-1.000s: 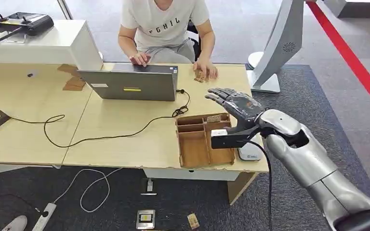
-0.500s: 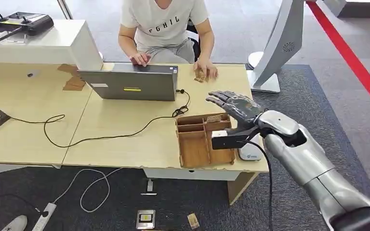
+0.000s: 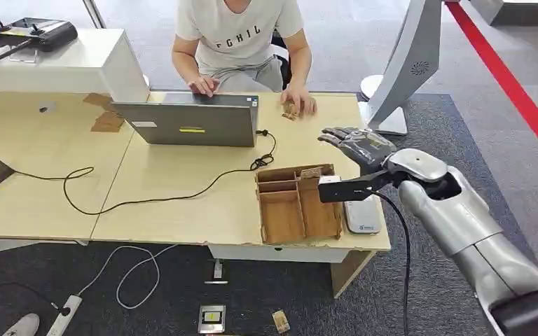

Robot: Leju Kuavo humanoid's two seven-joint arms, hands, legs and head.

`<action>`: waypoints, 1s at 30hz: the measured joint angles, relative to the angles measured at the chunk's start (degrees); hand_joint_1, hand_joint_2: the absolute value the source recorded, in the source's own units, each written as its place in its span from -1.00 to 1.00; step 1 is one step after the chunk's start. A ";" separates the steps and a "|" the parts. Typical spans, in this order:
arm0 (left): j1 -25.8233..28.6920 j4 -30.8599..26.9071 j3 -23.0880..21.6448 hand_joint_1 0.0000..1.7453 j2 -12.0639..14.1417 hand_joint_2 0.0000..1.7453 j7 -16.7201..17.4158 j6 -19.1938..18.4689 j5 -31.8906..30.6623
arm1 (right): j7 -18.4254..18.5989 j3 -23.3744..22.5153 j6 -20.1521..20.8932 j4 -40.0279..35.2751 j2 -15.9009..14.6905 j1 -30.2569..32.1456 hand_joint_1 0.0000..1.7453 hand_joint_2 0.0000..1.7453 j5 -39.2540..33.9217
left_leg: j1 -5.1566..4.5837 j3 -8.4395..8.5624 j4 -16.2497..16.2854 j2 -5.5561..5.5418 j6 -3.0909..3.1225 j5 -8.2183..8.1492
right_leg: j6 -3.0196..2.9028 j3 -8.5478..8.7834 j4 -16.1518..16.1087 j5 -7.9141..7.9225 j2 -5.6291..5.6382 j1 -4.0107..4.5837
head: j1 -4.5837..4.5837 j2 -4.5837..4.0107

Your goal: Pass the card to the sensor for recognition and then transmit it.

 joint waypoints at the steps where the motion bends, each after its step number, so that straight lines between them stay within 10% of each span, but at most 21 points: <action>1: 0.00 0.00 -0.07 -1.00 0.11 1.00 0.00 -0.11 -0.02 | 0.61 -0.02 0.79 -0.94 -0.40 0.07 -1.00 1.00 -0.31 | 0.00 0.00 0.00 0.00 0.00 0.00 | 0.00 -0.01 0.00 0.00 0.00 0.00 | -0.02 0.00; 30: -0.03 0.00 -1.77 -1.00 0.63 1.00 -0.76 -1.51 -0.15 | 4.92 -1.01 7.04 -20.27 -6.47 3.47 -1.00 1.00 -5.33 | 0.00 0.00 0.00 0.01 0.00 0.00 | 0.00 -0.01 0.00 0.00 0.00 0.00 | -0.02 0.00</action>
